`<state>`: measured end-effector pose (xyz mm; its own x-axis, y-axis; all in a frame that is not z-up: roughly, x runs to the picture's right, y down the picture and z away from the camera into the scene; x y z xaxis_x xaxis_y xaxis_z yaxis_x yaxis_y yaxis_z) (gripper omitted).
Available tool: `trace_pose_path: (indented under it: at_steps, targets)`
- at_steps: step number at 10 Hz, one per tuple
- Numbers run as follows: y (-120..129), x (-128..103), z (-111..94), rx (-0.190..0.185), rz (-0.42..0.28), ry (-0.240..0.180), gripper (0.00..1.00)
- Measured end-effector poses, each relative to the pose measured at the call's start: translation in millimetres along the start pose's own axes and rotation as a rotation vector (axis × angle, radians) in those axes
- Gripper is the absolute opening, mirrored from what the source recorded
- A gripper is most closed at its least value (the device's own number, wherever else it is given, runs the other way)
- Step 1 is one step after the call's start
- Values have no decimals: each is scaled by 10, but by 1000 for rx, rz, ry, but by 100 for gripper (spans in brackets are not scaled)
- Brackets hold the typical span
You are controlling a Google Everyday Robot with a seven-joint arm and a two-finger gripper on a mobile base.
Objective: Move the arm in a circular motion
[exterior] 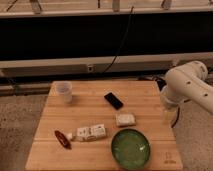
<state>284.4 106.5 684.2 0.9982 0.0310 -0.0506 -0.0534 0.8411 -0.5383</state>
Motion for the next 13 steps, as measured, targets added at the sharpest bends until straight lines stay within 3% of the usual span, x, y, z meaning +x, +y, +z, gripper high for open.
trace_pose_path:
  at_steps: [4, 7, 10, 13]
  targets:
    - [-11, -5, -2, 1, -2, 1, 80]
    - [-220, -284, 40, 0, -49, 8, 80]
    - [-277, -306, 49, -3, -67, 16, 80]
    - [-530, -428, 76, 5, -105, 21, 80]
